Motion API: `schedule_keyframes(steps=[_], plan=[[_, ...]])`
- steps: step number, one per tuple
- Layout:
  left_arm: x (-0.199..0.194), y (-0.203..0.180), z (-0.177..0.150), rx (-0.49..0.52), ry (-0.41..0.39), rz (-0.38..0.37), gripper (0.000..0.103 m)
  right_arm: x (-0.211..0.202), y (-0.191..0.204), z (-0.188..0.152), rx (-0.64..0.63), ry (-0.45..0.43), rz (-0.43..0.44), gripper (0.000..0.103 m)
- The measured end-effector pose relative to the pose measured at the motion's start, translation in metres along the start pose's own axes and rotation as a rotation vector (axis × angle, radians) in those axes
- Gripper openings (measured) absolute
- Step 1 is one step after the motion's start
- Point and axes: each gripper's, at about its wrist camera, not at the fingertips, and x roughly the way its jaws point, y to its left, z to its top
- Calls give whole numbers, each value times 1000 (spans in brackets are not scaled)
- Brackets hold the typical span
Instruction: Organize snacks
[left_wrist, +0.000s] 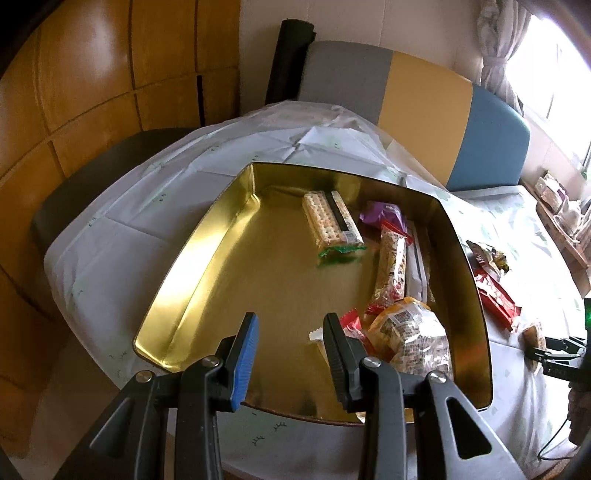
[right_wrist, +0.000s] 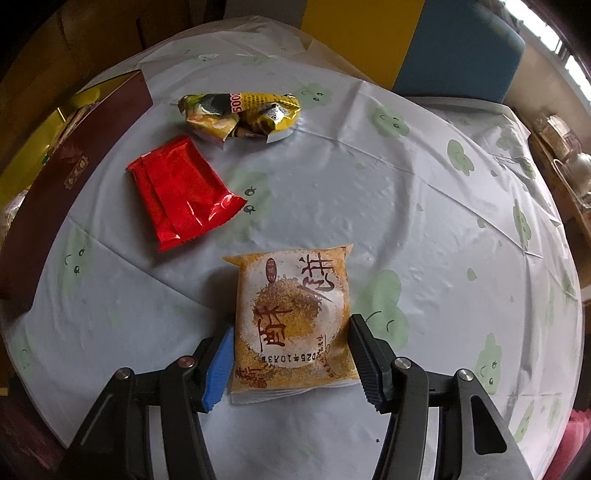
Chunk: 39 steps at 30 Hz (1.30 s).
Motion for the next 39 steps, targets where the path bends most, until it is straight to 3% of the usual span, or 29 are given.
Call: schedule_keyframes(steps=[10, 16, 20, 28, 39], plan=[[5, 11, -1, -30, 8, -38, 36, 8, -9, 6, 13, 33, 11, 59], [3, 26, -1, -58, -14, 29, 36, 9, -5, 14, 71, 77, -45, 58], [0, 42, -2, -101, -23, 64, 37, 7, -9, 10, 183, 77, -40, 58], [-5, 55, -7, -116, -24, 68, 37, -1, 0, -1, 288, 3, 31, 57], [-1, 14, -15, 7, -15, -15, 37, -29, 23, 1, 312, -116, 156, 57]])
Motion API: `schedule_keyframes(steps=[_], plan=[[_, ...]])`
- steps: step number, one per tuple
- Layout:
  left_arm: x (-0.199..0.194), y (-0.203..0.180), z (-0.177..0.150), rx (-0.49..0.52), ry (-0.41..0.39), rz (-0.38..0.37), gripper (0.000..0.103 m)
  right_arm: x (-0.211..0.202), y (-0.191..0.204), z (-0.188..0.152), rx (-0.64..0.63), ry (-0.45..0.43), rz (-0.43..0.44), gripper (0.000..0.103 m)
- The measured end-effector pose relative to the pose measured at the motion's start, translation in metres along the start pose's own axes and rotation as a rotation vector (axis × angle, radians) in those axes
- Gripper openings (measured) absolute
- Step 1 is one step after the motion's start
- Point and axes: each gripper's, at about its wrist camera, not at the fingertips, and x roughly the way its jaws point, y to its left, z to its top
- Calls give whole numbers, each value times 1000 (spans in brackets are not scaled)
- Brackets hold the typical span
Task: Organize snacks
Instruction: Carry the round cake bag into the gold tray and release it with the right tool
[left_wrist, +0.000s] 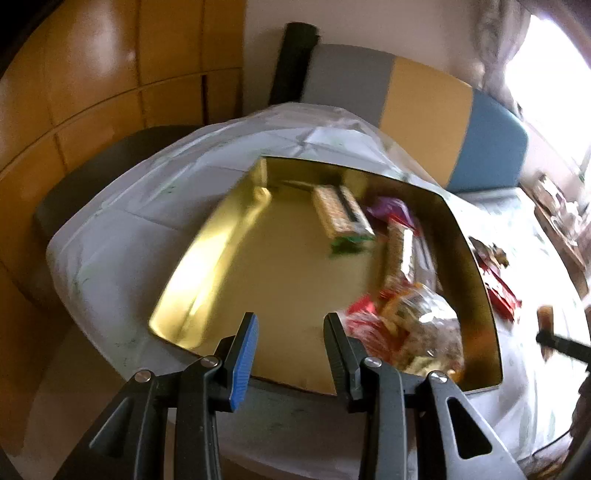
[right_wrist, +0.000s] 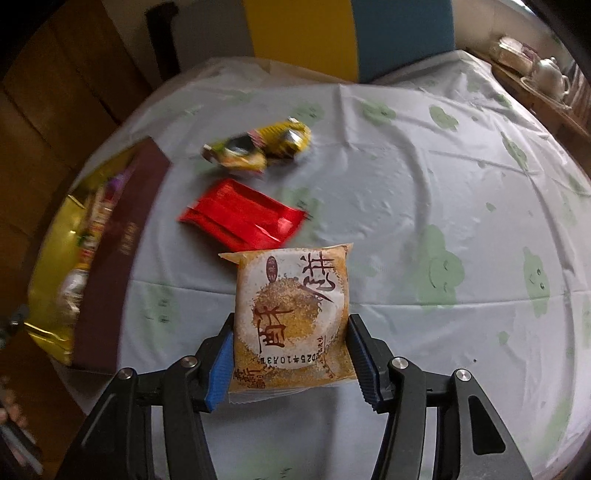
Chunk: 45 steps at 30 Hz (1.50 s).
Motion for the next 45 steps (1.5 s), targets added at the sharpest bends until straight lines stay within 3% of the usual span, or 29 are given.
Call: schedule_keyframes(steps=[6, 16, 24, 28, 35, 39, 45], plan=[[2, -14, -2, 53, 1, -31, 37, -8, 34, 0, -75, 2, 90, 57], [5, -2, -1, 5, -1, -9, 37, -17, 102, -4, -191, -6, 239, 57], [3, 10, 0, -24, -12, 7, 37, -24, 174, 19, -322, -52, 328, 57], [3, 13, -1, -28, -14, 0, 37, -10, 205, 31, -370, -35, 334, 57], [5, 25, -4, -52, -6, 5, 37, 53, 255, 53, -381, 58, 322, 59], [5, 29, -4, -58, -13, 16, 37, 75, 261, 50, -385, 96, 292, 59], [6, 26, -4, -47, -10, 23, 37, 73, 267, 43, -452, 60, 224, 59]])
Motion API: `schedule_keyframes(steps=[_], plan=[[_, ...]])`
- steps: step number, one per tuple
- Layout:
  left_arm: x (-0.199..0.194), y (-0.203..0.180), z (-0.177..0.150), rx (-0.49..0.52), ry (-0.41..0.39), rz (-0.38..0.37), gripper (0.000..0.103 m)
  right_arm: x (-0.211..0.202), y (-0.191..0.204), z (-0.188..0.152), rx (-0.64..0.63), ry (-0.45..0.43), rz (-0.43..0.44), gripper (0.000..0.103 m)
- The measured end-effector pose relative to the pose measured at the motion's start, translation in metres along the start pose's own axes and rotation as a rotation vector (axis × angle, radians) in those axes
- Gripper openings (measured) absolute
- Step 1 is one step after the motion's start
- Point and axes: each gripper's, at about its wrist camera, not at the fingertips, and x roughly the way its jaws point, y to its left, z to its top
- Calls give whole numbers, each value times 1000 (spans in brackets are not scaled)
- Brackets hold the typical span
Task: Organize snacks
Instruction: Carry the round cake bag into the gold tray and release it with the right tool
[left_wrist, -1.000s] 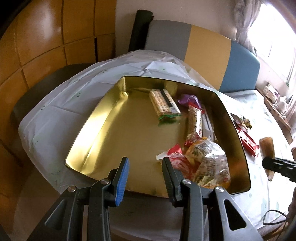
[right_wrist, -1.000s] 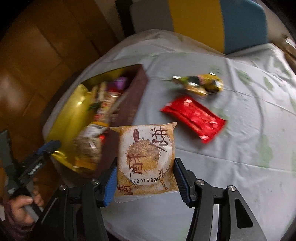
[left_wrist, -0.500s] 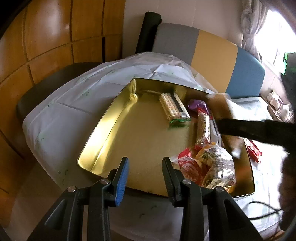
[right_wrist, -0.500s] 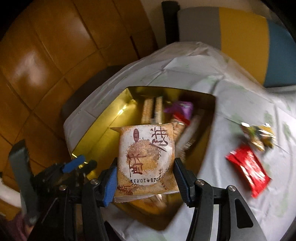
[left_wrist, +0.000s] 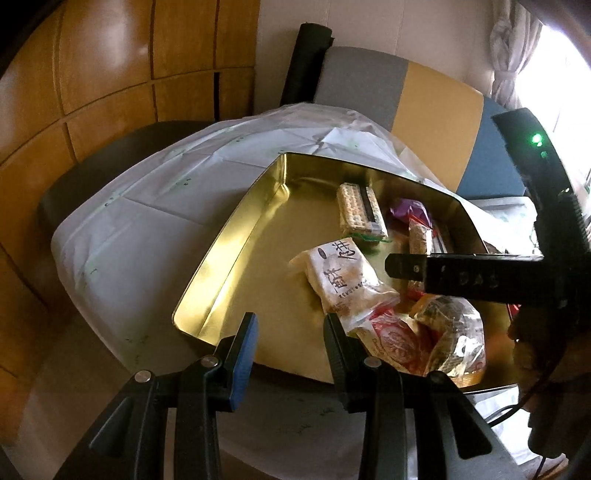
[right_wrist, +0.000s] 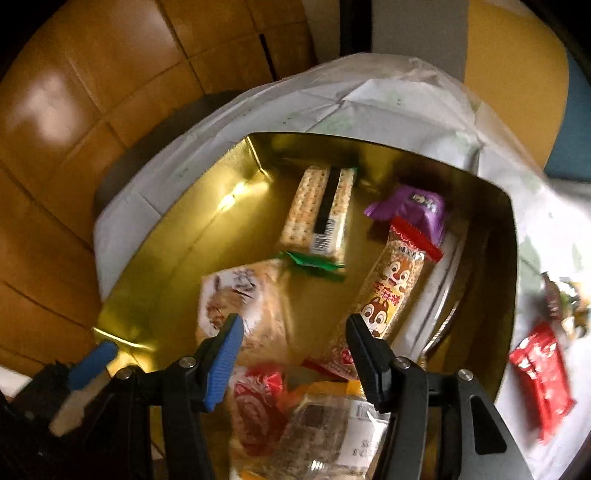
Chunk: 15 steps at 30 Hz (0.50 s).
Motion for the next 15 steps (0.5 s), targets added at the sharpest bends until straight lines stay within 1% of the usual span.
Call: schedule_keyframes(steps=[3, 6, 10, 15], plan=[[-1, -1, 1, 3, -1, 5, 37, -8, -5, 0, 31, -14, 34, 59], [-4, -4, 2, 9, -5, 9, 37, -26, -6, -1, 32, -69, 59, 59], [-8, -9, 3, 24, -14, 7, 37, -49, -10, -8, 35, -125, 46, 67], [-13, -15, 4, 47, -22, 3, 37, -73, -20, -24, 41, -168, 11, 68]])
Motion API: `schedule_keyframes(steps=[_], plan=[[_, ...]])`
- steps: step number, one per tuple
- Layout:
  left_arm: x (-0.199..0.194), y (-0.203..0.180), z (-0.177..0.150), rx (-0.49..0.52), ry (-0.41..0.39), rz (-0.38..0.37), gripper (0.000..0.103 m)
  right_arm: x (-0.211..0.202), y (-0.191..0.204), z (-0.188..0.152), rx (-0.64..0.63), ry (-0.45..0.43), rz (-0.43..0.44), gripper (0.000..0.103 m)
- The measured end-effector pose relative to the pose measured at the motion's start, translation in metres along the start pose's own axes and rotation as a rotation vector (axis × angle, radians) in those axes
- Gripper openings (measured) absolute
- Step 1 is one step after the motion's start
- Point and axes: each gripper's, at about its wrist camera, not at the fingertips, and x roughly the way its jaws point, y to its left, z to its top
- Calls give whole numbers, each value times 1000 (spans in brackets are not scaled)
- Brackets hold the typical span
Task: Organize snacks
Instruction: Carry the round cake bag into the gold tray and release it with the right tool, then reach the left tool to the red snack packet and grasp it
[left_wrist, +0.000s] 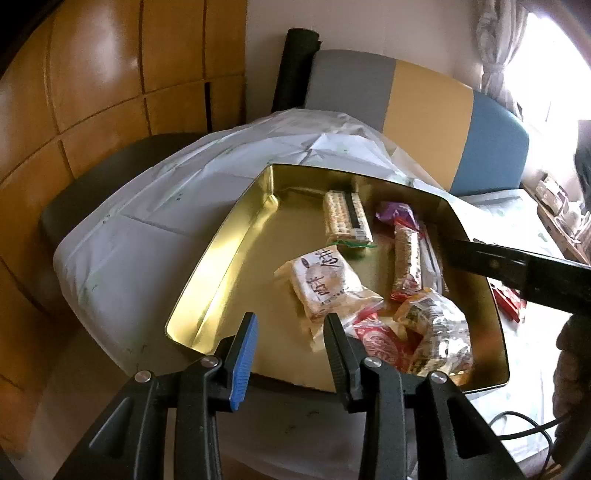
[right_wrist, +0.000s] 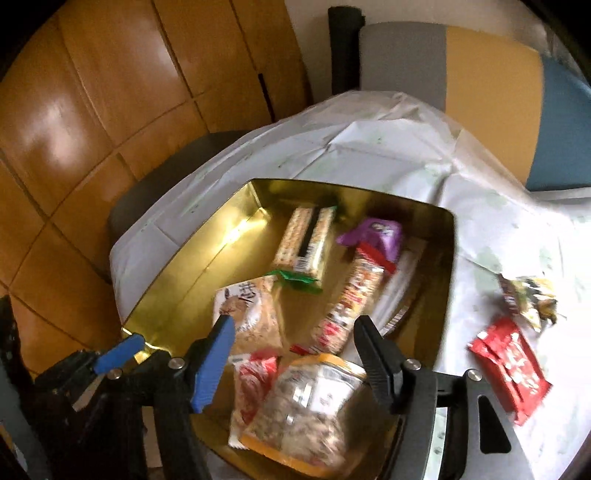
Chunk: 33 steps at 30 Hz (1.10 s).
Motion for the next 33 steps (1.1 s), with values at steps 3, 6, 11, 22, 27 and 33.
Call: schedule_keyframes(steps=[3, 6, 11, 22, 27, 33], plan=[[-3, -5, 1, 18, -4, -4, 37, -16, -13, -8, 22, -21, -19, 72], [-5, -11, 2, 33, -7, -10, 37, -33, -30, -17, 41, -34, -44, 73], [-8, -22, 3, 63, -10, -22, 37, -52, -63, -30, 76, -35, -104, 76], [-10, -51, 11, 147, -21, -50, 37, -98, -152, -54, 97, 0, -309, 79], [-9, -74, 19, 195, -12, -85, 37, -113, -210, -69, 143, 21, -420, 82], [-8, -119, 33, 265, 22, -200, 37, -116, -286, -97, 412, 59, -519, 82]])
